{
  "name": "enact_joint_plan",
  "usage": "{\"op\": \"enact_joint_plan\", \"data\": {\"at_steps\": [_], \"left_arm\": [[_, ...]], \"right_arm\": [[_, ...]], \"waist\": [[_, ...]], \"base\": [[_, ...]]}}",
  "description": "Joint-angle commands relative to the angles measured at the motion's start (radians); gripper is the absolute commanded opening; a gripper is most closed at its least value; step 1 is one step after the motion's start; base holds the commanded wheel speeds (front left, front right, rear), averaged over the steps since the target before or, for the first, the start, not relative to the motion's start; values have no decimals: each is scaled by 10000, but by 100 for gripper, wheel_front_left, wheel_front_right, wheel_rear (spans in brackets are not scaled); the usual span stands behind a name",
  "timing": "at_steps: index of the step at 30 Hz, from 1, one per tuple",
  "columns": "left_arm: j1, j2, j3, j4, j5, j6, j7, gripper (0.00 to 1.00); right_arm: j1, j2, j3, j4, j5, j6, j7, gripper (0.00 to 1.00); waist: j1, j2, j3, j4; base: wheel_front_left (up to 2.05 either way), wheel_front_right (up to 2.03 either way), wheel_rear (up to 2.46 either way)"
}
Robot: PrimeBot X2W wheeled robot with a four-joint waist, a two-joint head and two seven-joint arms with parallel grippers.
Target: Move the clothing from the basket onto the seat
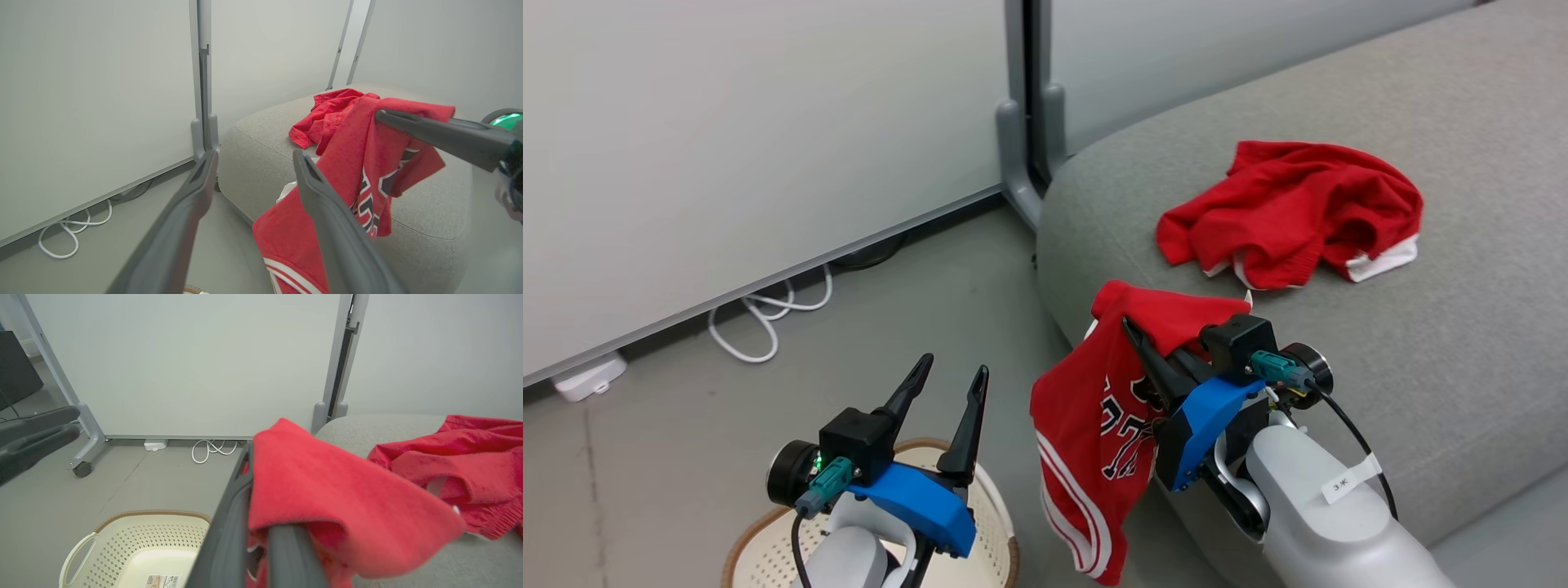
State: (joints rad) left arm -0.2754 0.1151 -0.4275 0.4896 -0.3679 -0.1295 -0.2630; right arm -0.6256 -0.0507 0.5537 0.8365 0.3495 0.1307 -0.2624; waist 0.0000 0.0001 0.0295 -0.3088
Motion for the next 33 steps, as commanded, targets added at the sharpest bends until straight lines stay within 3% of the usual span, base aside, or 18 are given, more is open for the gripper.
{"op": "enact_joint_plan", "data": {"at_steps": [1, 14, 33], "left_arm": [[-181, 42, 61, -28, 61, -13, -26, 100], [-152, 55, -6, -22, 63, -13, -27, 100], [-283, 260, -147, -89, 71, -12, -26, 100]], "right_arm": [[115, 7, -9, -73, -48, 1, -34, 0], [191, 9, -66, -129, -66, 1, -34, 0], [104, 7, -588, -520, -74, 1, -34, 0]], "waist": [[0, -1, 115, -475], [0, -1, 129, -1678], [0, -1, 412, -1783]], "base": [[0, 0, 0], [0, 0, 0], [0, 0, 0]]}}
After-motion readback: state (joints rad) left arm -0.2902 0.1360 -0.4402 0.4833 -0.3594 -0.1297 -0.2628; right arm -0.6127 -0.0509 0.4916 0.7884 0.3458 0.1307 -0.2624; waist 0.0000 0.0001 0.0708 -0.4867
